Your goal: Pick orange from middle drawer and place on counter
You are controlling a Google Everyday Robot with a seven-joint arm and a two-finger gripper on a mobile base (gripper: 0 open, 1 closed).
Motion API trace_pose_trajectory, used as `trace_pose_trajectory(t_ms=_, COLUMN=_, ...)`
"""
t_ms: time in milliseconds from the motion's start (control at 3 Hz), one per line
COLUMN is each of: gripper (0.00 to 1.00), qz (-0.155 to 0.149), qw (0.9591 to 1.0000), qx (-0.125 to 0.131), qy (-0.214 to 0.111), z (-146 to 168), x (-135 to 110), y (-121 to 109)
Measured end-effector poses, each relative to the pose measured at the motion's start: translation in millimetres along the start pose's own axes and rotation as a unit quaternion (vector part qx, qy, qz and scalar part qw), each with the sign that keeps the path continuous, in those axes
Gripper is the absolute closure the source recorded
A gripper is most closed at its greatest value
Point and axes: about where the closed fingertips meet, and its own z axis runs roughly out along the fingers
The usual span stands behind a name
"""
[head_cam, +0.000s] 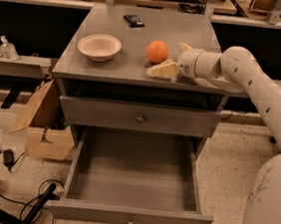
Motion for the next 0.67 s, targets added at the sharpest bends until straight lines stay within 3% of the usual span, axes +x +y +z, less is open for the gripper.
trace_pose_trajectory(t_ms=667, gripper=0.00, qz=-0.002, qw=0.9999, qx=-0.015, qy=-0.008, z=4.4, x=-12.5, y=-8.2)
